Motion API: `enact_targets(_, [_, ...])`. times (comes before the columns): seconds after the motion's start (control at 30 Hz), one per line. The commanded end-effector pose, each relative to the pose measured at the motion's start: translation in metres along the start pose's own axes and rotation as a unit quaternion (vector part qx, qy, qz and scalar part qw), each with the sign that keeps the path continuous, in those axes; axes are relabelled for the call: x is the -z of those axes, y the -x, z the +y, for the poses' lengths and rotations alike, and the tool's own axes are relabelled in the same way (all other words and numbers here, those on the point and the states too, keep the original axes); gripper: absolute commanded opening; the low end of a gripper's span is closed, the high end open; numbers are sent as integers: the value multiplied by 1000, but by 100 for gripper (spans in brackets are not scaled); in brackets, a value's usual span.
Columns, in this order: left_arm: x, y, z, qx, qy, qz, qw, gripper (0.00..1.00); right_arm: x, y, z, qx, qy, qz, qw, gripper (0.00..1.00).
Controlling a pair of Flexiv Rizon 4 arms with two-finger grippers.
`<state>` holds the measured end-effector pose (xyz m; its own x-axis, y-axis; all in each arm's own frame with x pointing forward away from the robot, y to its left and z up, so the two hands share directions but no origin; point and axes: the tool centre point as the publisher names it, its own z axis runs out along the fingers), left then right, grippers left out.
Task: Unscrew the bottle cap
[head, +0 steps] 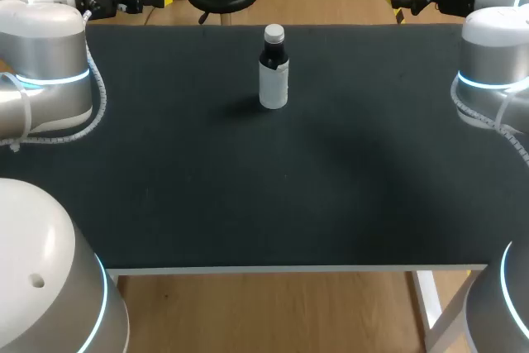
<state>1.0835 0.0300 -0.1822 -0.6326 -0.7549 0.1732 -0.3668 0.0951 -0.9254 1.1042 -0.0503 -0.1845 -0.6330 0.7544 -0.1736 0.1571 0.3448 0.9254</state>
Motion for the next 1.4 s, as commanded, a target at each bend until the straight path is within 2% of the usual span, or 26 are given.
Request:
enact_targets(0.03, [0,0,0,0,0,0,1000,100,0,0,0,0,0,0,1000,100])
enact_targets(1.2, [0,0,0,0,0,0,1000,100,0,0,0,0,0,0,1000,100])
enact_targets(1.4, [-1,-13,-2,-59,-36,62,996,100,0,0,0,0,0,0,1000,100])
